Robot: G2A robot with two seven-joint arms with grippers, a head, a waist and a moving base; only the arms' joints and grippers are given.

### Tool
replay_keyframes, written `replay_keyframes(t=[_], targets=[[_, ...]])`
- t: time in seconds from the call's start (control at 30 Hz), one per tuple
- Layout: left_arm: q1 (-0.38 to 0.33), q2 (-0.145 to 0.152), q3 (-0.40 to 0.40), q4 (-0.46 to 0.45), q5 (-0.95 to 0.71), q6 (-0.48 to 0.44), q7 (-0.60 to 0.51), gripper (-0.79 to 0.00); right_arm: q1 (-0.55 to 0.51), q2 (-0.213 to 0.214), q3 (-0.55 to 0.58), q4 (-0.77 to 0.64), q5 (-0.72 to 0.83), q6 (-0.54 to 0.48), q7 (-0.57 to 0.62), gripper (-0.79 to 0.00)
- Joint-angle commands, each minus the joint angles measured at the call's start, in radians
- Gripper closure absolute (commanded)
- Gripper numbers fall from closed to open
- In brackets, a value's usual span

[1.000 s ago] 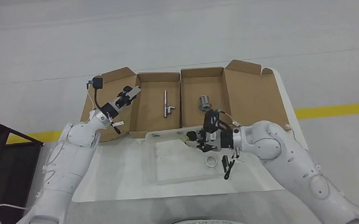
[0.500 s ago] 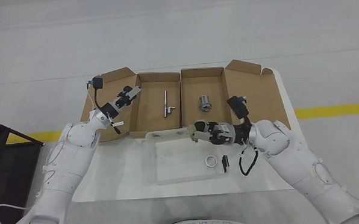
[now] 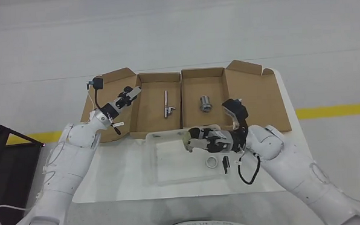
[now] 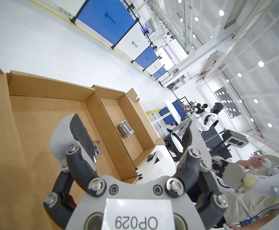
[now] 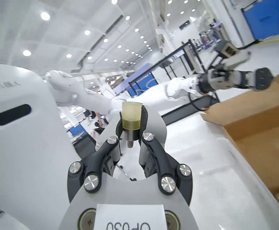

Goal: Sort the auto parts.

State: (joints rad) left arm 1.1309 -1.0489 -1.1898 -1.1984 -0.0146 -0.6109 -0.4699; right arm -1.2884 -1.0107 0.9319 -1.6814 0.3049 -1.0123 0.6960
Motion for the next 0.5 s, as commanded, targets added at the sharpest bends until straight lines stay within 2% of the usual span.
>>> replay_keyframes(t=[0.0,0.2,0.3,0.47], targets=[[0.0,0.0,0.0,0.0,0.0,0.0,0.0,-0.785,0.018,0.003,-0.029,-0.027,0.166,0.0,0.084,0.0],[0.0,0.0,0.0,0.0,0.0,0.0,0.0,-0.785,0.106,0.012,-0.106,-0.066,0.537,0.101,0.213,0.0],[0.0,0.0,0.0,0.0,0.0,0.0,0.0,-0.785,0.135,0.012,-0.108,-0.065,0.664,0.166,0.278,0.0],[0.0,0.0,0.0,0.0,0.0,0.0,0.0,-0.785,0.139,0.006,-0.081,-0.059,0.737,0.233,0.345,0.0]])
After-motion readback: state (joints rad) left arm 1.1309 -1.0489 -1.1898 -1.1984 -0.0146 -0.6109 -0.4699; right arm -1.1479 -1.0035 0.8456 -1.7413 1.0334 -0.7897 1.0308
